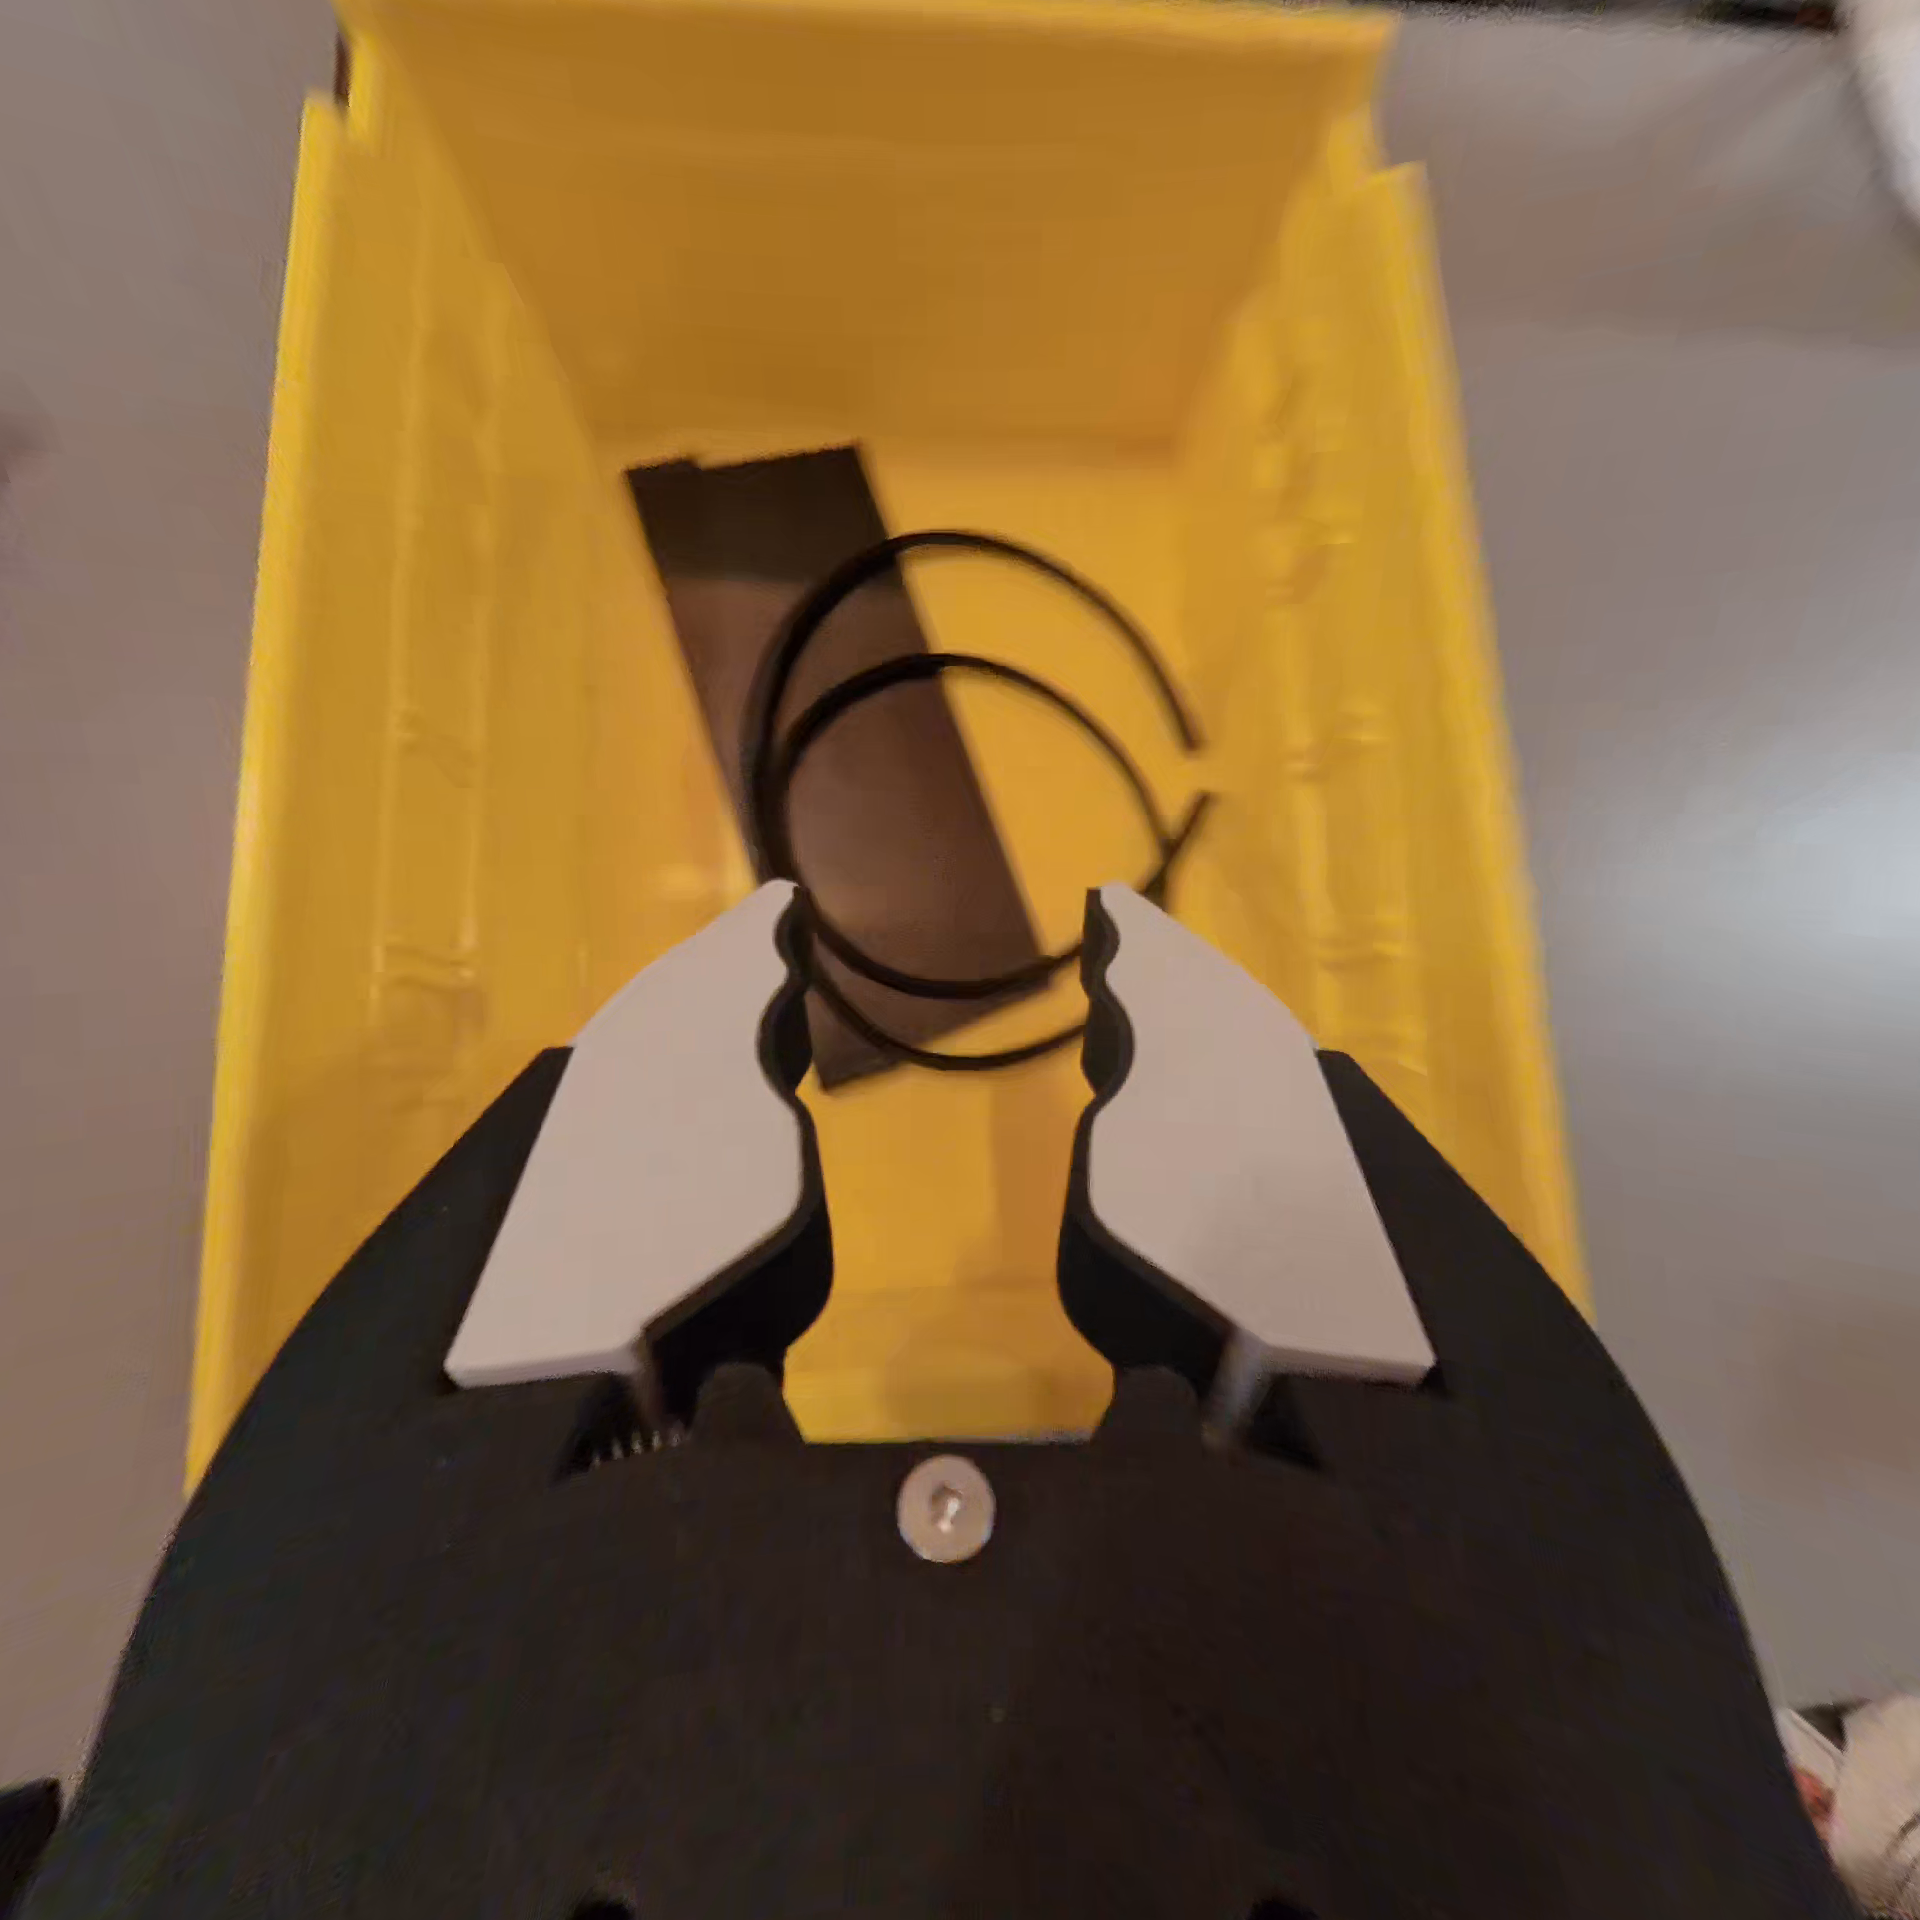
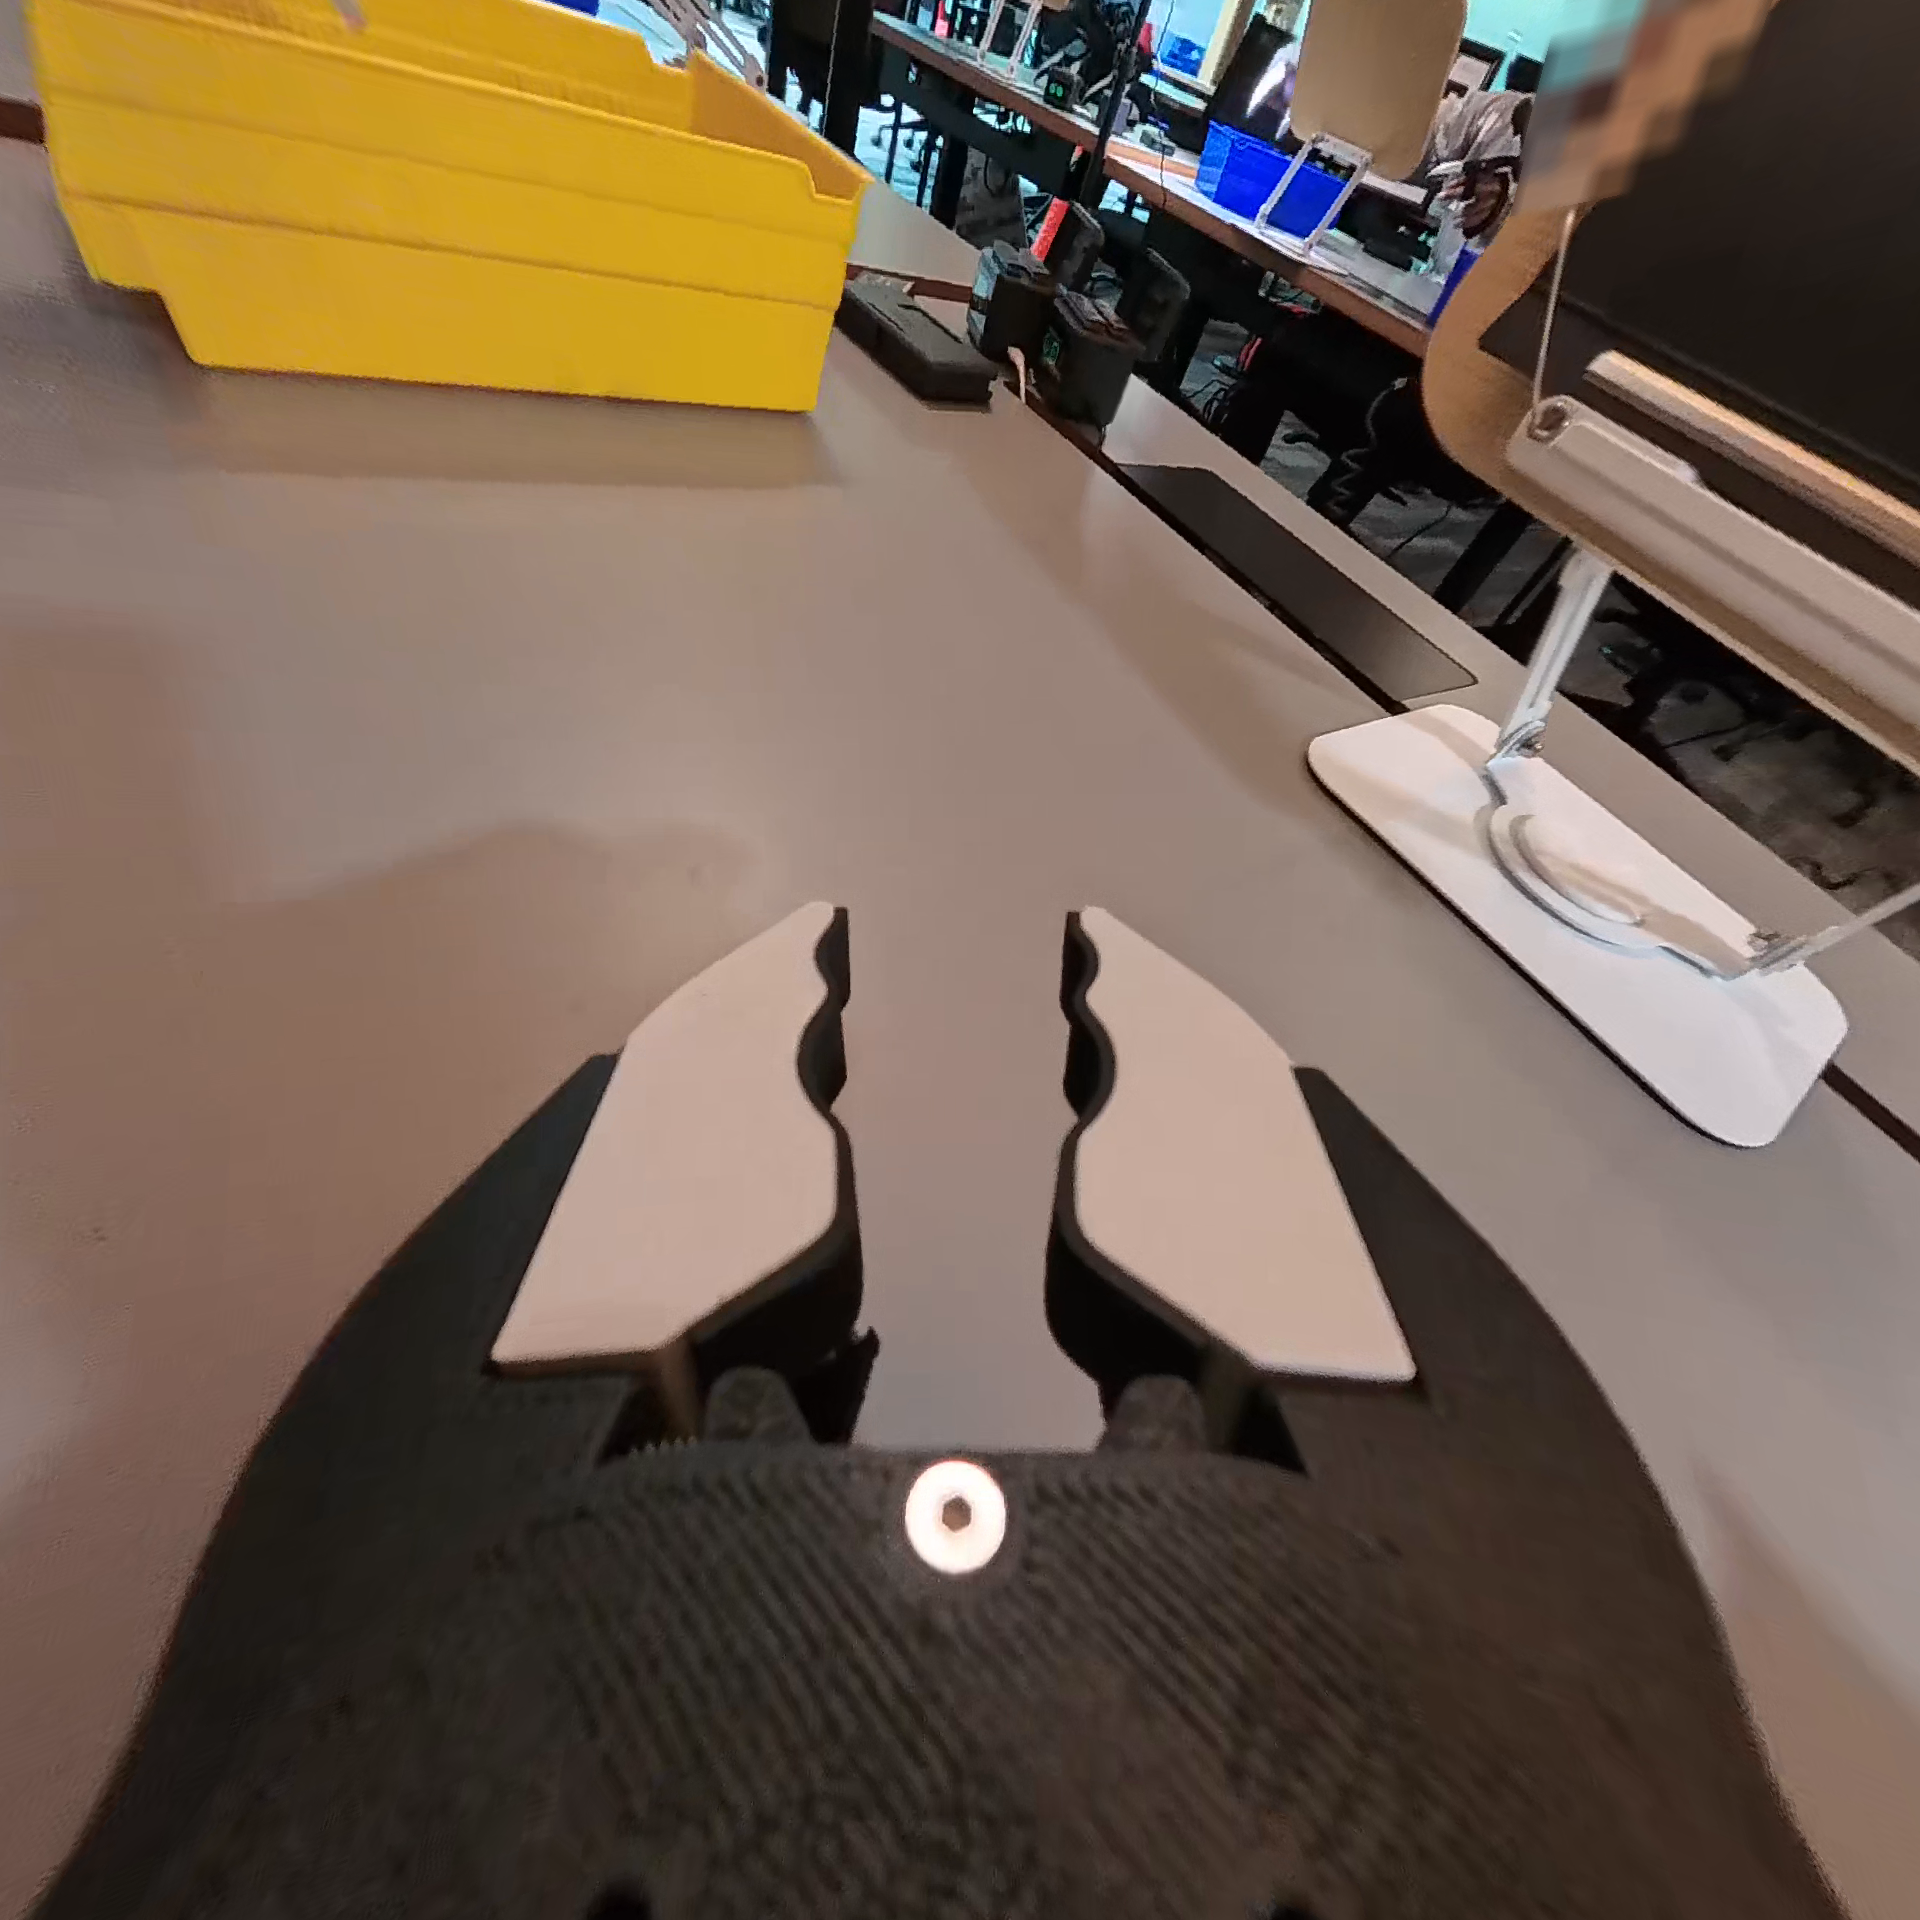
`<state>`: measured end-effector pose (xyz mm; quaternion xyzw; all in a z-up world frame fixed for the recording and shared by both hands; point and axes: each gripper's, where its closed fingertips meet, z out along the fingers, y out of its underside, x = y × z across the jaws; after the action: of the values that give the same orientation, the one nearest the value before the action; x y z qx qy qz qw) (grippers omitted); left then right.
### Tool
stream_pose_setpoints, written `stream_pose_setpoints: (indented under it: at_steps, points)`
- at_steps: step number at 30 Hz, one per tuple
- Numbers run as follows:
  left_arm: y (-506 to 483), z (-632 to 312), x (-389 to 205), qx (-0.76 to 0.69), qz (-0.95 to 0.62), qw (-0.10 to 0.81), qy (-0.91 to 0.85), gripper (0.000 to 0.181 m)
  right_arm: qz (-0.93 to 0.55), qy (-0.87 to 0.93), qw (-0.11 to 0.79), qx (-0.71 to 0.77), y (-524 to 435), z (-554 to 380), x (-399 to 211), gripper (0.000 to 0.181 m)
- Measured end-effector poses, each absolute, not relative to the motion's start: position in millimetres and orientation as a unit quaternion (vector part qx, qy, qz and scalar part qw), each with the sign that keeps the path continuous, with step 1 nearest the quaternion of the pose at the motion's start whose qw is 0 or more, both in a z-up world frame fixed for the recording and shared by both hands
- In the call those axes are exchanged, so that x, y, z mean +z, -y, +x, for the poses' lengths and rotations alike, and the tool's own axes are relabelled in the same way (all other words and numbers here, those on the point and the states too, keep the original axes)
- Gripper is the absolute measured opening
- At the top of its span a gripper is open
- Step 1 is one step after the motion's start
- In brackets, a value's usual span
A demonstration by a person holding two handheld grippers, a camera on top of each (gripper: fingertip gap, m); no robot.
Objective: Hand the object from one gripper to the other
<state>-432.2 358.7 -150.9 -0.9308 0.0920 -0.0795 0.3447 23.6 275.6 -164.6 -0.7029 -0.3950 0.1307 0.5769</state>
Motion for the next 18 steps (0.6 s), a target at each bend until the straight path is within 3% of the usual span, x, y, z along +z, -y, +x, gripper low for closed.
stream_pose_setpoints:
  at_steps: [1,9,13,14,18]
  points:
    - [-370,-442,-165,-0.082,-0.940,0.322,-0.080,0.052,-0.701,0.401,0.578,0.119,-275,23,-165,0.039]
    - [-396,-461,-234,-0.082,-0.975,0.204,-0.032,0.045,-0.678,0.446,0.583,0.042,-276,19,-166,0.034]
    - [-397,-459,-235,-0.069,-0.978,0.192,-0.046,0.019,-0.683,0.455,0.570,0.045,-279,15,-175,0.034]
    - [-396,-458,-234,-0.066,-0.978,0.192,-0.055,0.005,-0.683,0.456,0.568,0.047,-279,15,-177,0.034]
    - [-396,-460,-214,-0.041,-0.972,0.220,-0.069,0.004,-0.684,0.446,0.574,0.062,-275,16,-171,0.034]
